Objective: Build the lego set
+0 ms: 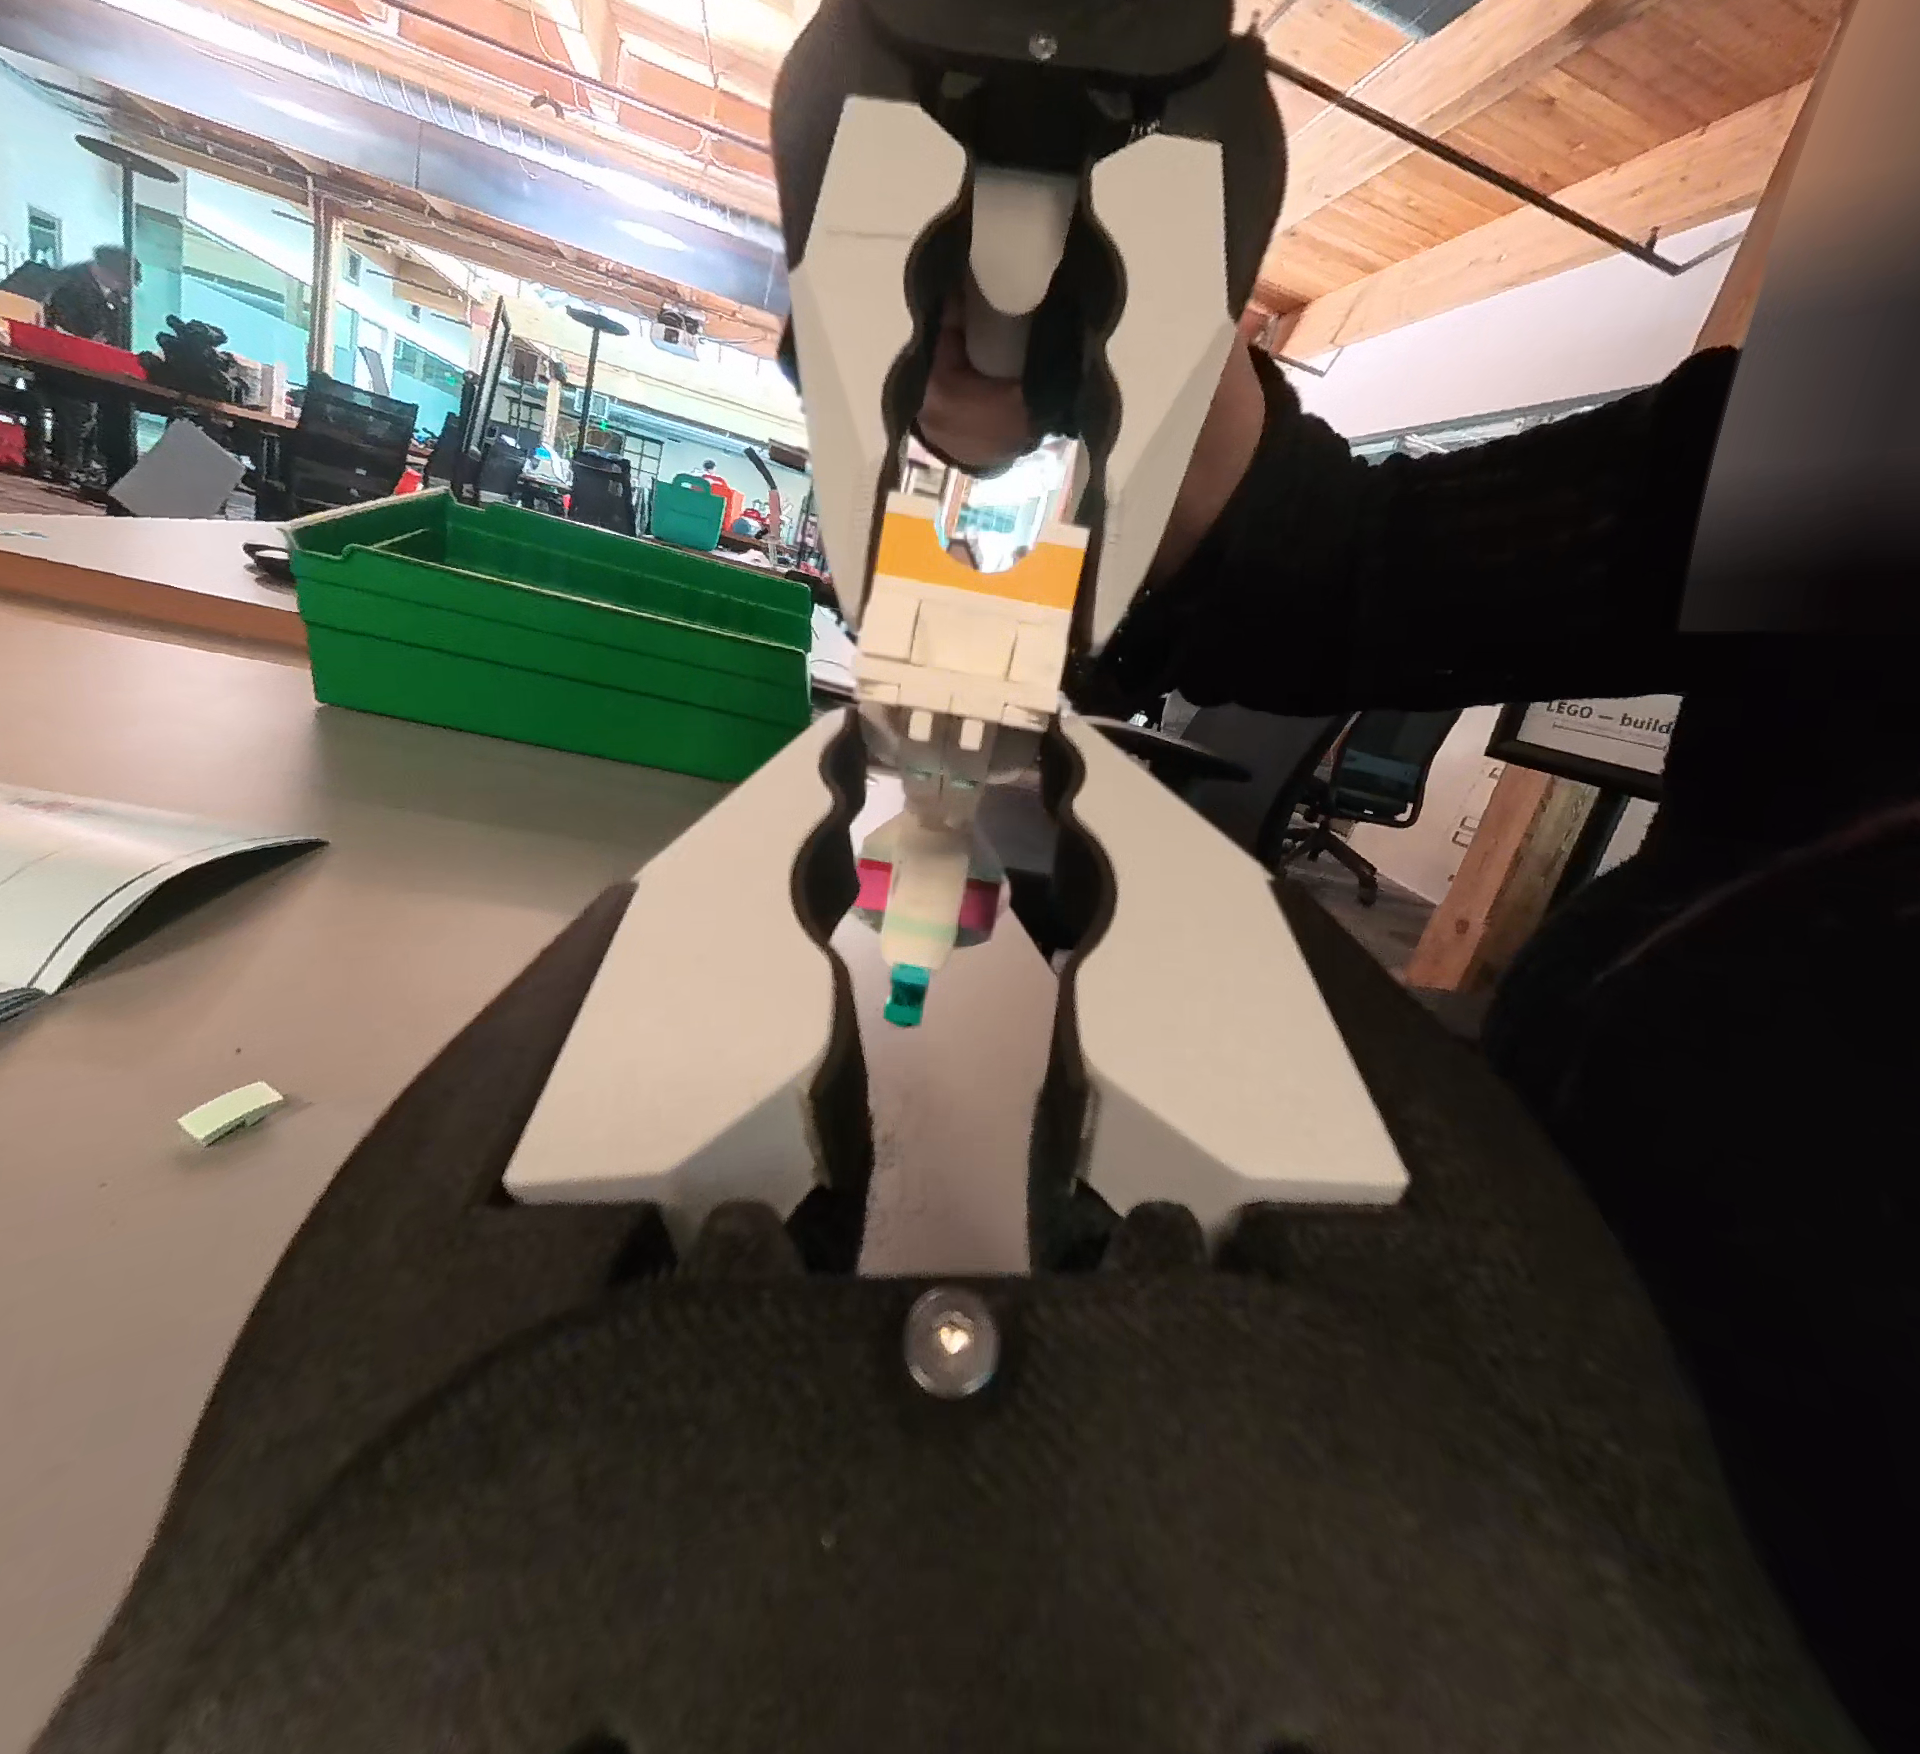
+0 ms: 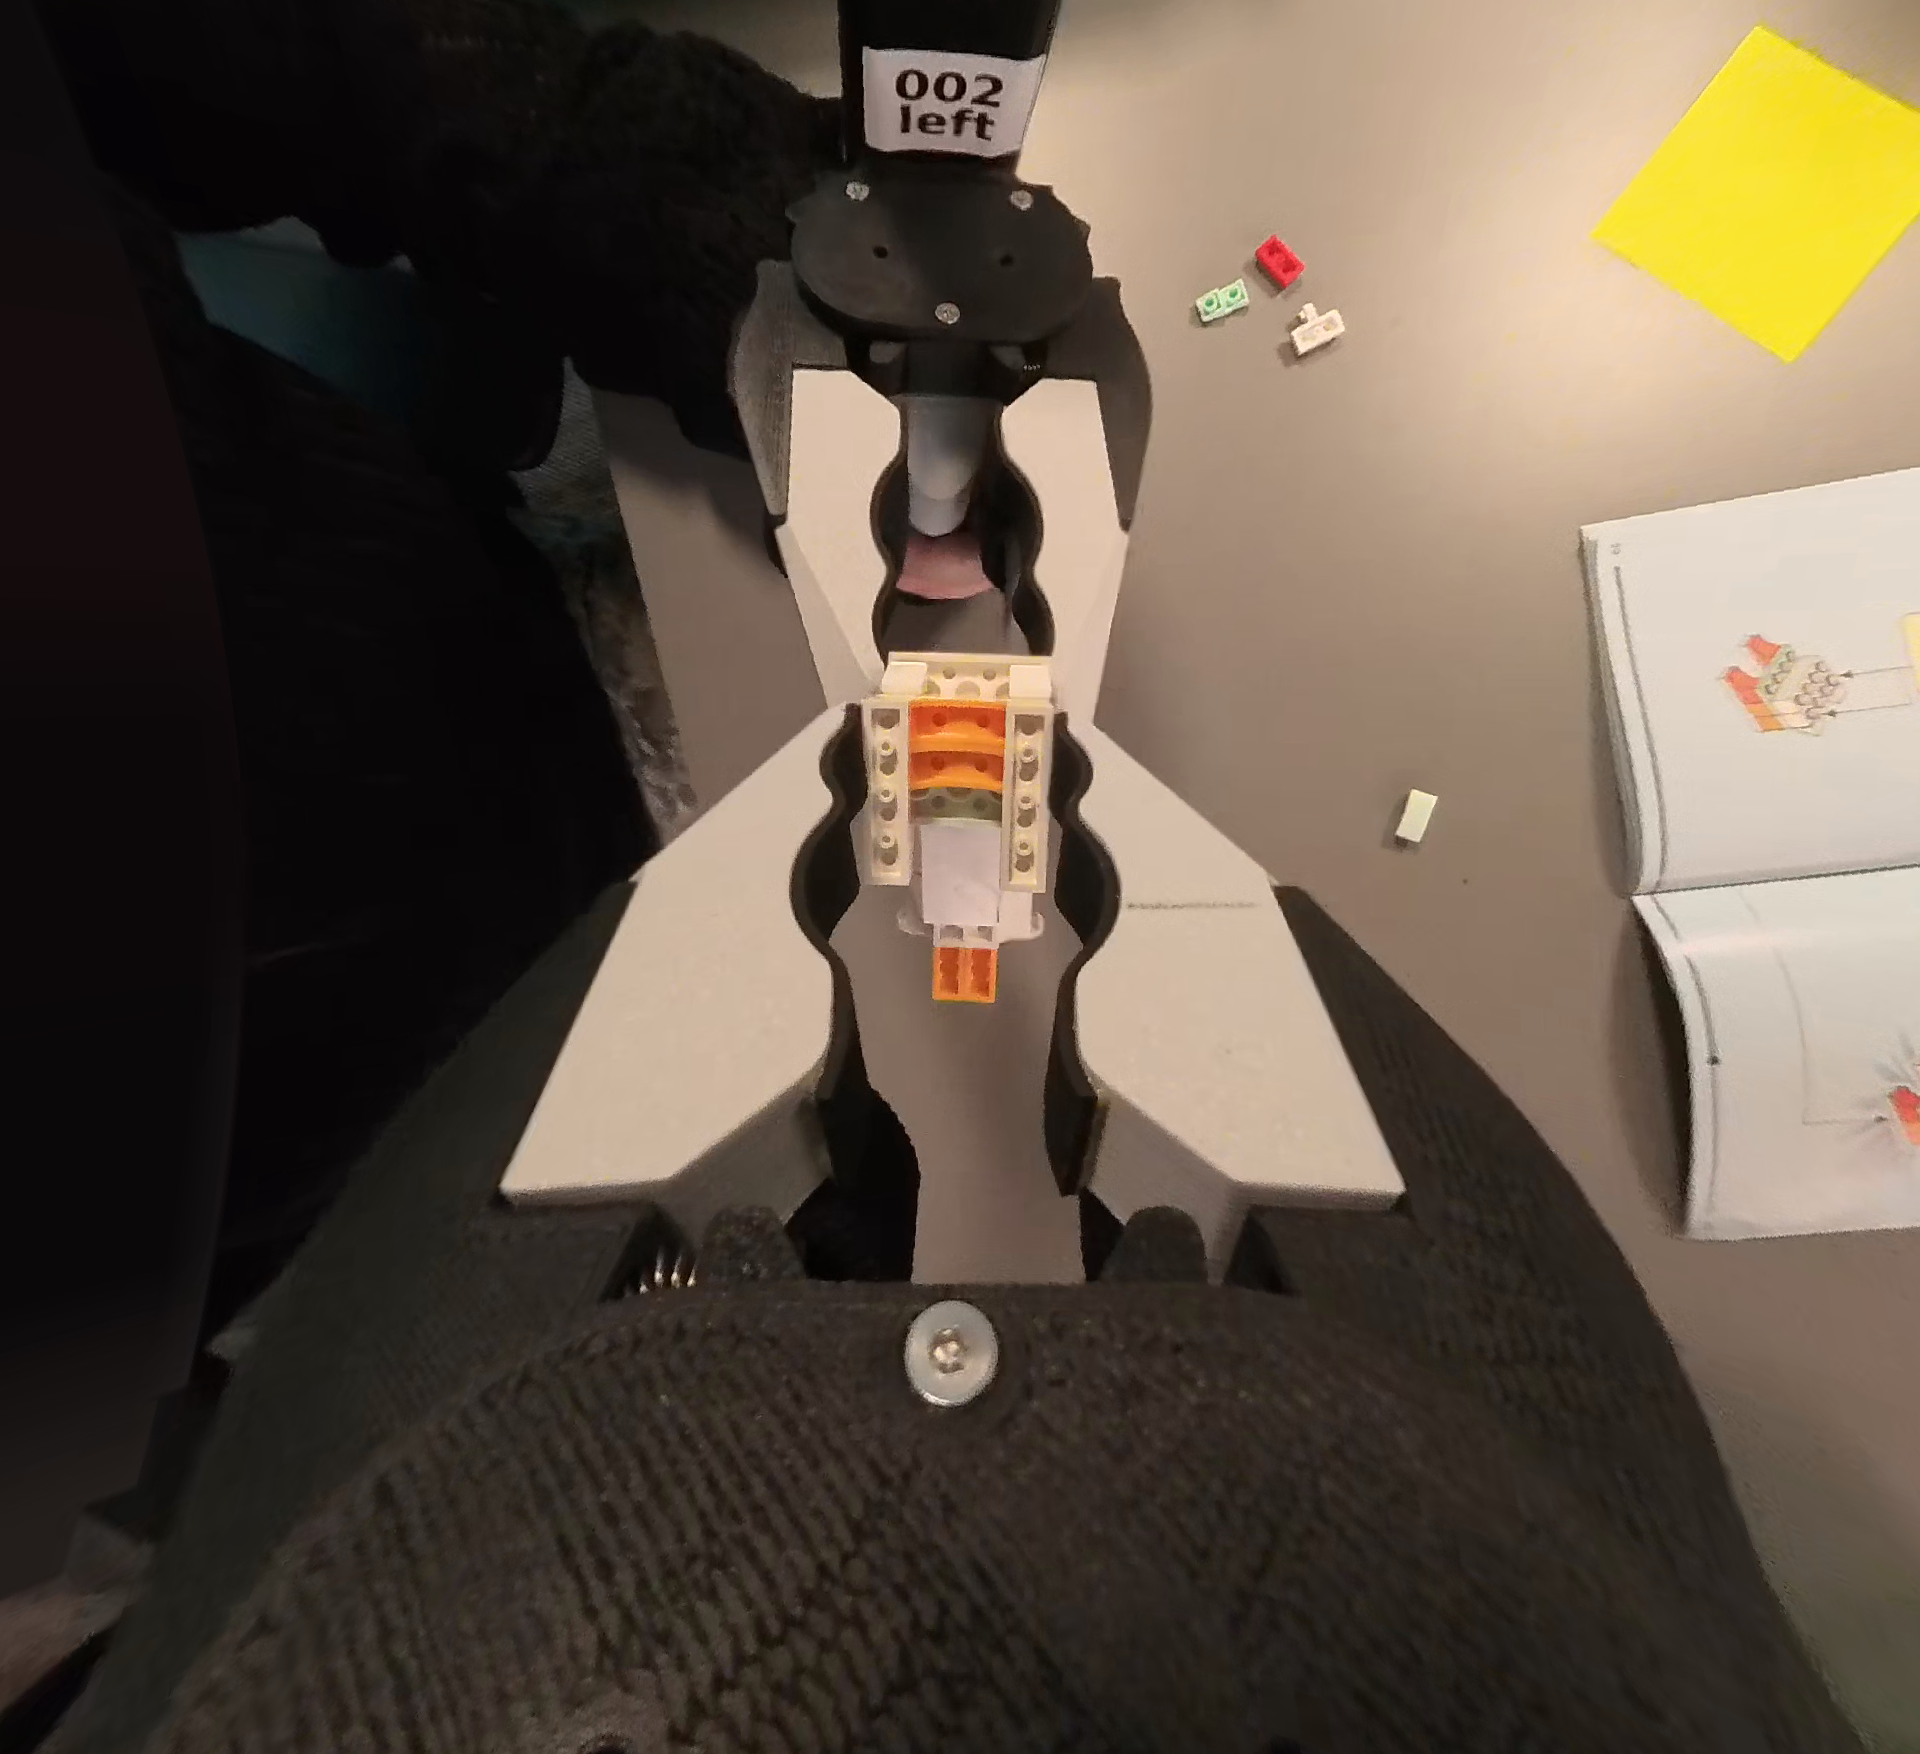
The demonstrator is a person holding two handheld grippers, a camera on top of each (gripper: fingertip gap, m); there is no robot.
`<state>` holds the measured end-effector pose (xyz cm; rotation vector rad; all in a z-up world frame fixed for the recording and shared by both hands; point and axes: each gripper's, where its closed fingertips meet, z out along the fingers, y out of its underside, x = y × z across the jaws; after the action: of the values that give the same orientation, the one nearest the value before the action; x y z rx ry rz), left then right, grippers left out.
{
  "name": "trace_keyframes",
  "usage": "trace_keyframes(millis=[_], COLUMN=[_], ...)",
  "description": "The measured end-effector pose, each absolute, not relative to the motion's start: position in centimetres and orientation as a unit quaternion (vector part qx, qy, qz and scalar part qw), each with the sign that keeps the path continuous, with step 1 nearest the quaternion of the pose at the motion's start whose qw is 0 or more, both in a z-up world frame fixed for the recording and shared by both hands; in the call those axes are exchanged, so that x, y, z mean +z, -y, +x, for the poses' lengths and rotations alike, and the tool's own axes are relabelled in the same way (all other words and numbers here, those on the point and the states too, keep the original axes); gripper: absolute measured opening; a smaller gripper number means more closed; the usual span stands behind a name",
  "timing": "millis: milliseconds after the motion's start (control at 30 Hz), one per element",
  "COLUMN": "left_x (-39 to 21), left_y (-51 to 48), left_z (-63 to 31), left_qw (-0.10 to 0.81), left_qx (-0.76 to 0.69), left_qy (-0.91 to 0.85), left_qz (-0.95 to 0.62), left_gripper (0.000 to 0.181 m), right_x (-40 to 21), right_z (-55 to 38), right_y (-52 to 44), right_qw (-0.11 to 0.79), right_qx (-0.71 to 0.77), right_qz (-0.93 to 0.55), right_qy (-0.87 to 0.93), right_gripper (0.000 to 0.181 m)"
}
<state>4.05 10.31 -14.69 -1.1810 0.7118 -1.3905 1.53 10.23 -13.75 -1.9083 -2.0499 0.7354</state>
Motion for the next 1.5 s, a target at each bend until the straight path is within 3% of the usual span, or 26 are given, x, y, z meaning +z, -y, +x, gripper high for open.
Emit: trace_keyframes(millis=[633, 800, 1267, 1500], left_x=[-15.3, -15.1, -16.3, -15.7], left_y=[-11.0, -10.5, -10.9, -11.9], left_z=[4.1, 4.3, 5.0, 3.7], left_qw=[0.556, 0.549, 0.532, 0.541], left_qx=[-0.571, -0.580, -0.570, -0.572], left_qy=[-0.304, -0.310, -0.321, -0.293], left_qz=[-0.523, -0.516, -0.537, -0.542], left_gripper=[0.032, 0.032, 0.033, 0.034], right_x=[-14.4, -14.3, -15.2, -15.7], right_z=[2.0, 2.0, 2.3, 2.1], right_y=[-10.8, -10.5, -11.1, -11.7], right_qw=[0.166, 0.123, 0.145, 0.207], right_qx=[0.226, 0.283, 0.265, 0.258], right_qz=[-0.644, -0.676, -0.687, -0.668], right_qy=[0.712, 0.669, 0.661, 0.667], right_gripper=[0.034, 0.035, 0.035, 0.070])
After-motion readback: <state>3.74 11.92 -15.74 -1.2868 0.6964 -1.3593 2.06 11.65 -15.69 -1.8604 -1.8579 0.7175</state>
